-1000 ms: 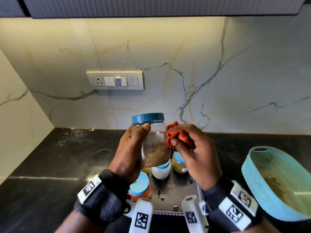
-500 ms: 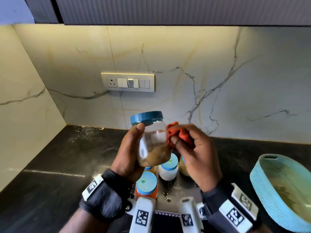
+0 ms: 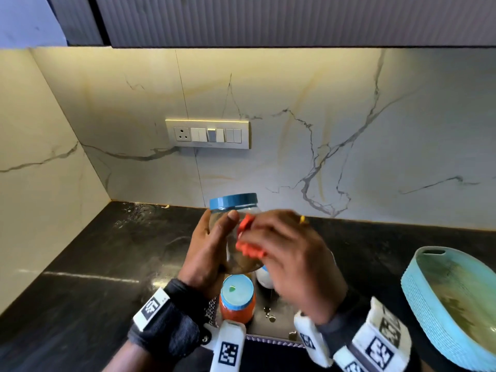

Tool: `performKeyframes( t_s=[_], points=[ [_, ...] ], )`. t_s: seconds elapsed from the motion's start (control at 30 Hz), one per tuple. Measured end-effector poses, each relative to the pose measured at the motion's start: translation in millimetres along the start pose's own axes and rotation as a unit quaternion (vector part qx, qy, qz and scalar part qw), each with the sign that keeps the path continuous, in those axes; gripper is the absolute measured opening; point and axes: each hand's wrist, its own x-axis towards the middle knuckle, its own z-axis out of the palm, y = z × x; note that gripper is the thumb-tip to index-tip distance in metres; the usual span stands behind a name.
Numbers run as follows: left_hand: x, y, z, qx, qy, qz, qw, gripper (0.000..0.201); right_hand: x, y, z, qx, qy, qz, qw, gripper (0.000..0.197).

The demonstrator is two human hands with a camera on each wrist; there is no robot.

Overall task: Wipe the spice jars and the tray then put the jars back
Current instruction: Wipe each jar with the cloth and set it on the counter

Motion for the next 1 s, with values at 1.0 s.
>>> performKeyframes(
  t_s=[1.0],
  points=[
    [2.0,-10.1,11.3,0.072,-0.089,-0.036,0.993,0.072,-10.3,28.8,-15.2,0.043,0.067,0.078,0.994,0.019]
  ],
)
